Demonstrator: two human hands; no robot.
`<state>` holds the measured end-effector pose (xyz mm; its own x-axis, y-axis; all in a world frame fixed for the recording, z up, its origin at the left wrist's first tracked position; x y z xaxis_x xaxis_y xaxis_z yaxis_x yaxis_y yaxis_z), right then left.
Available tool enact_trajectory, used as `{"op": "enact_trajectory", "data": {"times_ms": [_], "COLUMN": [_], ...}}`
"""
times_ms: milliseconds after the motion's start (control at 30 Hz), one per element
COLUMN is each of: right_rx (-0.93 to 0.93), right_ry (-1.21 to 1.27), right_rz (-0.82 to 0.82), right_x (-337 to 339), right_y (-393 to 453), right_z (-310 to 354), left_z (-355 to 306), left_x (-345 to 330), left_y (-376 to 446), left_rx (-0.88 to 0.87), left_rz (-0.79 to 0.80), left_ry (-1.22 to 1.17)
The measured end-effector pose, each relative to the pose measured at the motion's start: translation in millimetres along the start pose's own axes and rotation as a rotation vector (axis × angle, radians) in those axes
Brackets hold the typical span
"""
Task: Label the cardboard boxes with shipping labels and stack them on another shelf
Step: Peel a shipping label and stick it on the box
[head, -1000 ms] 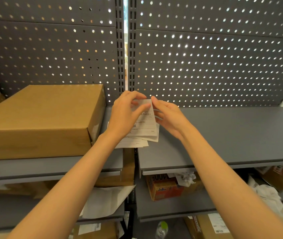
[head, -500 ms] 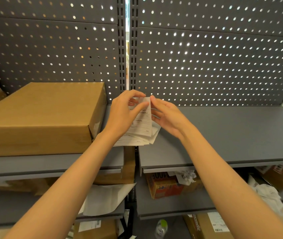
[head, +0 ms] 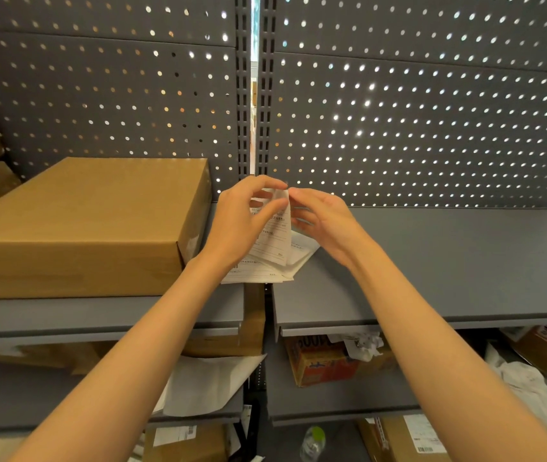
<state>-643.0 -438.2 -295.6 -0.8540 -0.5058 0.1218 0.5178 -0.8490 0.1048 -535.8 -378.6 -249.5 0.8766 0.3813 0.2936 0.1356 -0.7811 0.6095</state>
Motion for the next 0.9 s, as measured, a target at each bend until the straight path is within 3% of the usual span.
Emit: {"op": "enact_trajectory", "data": {"times_ms": [200,600,900], "right_rx": [-0.013,-0.096,-0.107], "right_ry": [-0.035,0.181,0.192], "right_rz": [0.014,0.089,0.106], "right_x": [0,-7,-11], "right_y": [2,3,3], "right_z": [3,-7,-7], "left_z": [-3,-9,-7], "left_x": [3,8,8], "left_y": [0,0,-2], "left_rx": [-0.034,-0.096,-0.051], "left_rz": [-0.028,-0.041,-0.045], "left_ry": [0.004,-0.004,-0.026]}}
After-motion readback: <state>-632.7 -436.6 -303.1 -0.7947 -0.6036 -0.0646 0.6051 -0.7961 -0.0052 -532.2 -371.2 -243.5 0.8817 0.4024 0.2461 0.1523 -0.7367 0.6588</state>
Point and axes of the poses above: each hand's wrist, its own y-axis towards the middle knuckle, its own x-axis out of the back of the hand, z = x × y, the point moved 10 cm from there along y, towards the middle knuckle, and after that the axes turned 11 degrees about -y, right-handed, at the moved point
